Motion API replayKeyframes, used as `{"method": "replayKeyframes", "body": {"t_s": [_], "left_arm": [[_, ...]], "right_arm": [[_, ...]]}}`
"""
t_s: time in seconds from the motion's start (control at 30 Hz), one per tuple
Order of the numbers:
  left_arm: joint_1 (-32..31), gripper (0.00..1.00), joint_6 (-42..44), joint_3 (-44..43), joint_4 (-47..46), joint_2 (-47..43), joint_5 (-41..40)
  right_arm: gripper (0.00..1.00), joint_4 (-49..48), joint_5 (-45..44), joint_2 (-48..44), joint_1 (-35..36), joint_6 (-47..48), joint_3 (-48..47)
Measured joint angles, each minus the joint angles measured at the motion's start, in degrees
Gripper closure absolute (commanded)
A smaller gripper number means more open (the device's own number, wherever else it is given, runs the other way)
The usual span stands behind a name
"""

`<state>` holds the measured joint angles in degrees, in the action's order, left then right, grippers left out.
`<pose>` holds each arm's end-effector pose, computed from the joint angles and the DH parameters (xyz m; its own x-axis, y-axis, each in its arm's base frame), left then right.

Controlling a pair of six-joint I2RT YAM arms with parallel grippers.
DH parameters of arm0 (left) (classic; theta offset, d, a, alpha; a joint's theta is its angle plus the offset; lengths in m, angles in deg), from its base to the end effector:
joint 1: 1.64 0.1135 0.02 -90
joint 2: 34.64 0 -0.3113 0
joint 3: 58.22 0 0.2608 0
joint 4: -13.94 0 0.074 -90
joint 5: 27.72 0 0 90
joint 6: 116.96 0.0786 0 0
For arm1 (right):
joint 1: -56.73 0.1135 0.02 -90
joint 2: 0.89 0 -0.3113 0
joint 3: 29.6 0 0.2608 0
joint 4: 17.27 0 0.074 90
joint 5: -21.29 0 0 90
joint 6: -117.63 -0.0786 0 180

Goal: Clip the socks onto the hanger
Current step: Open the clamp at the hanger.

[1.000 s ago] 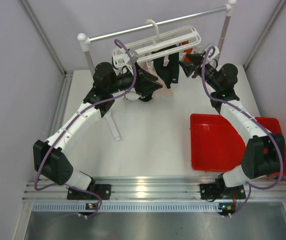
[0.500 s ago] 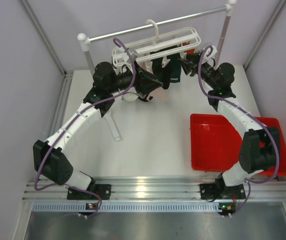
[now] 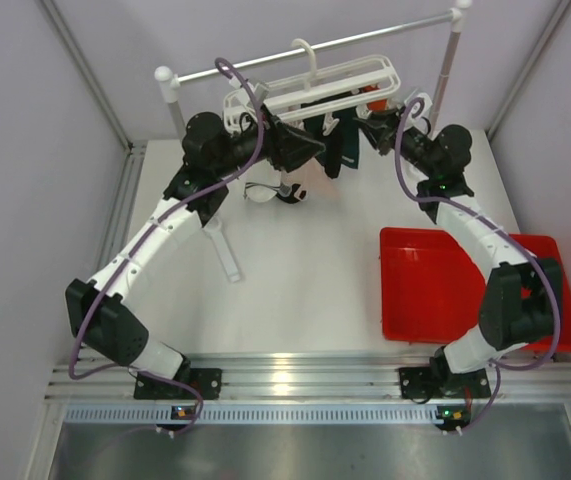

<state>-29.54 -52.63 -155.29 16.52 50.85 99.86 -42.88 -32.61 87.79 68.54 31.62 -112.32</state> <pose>0.3184 -0.2228 0.4975 -0.2666 -0.2473 -0.9315 0.8739 0.3455 -0.3419 0.3837 0.1275 0.4439 0.3777 0.0215 -0.9257 -0.6839 0.6805 -0.2632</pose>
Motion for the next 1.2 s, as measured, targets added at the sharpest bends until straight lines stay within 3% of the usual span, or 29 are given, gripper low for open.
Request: {"method": "replayKeyframes", "body": {"t_s": [0.5,0.8,1.2], "left_arm": [[-6.8,0.33,-2.8,-16.0,9.9,7.9,-9.9],[-10.2,0.32,-2.5,-22.8,15.8,12.3,-20.0],[-12.1,0.34,-0.4,-25.1,19.1,14.4,-29.6]], "right_arm": [[1.0,15.0,7.0,-4.4,0.9,1.8,-5.7],[1.0,22.0,5.7,-5.0,3.1,6.0,-6.0],[1.0,25.4,1.0,-6.2,4.9,8.5,-6.0]]}}
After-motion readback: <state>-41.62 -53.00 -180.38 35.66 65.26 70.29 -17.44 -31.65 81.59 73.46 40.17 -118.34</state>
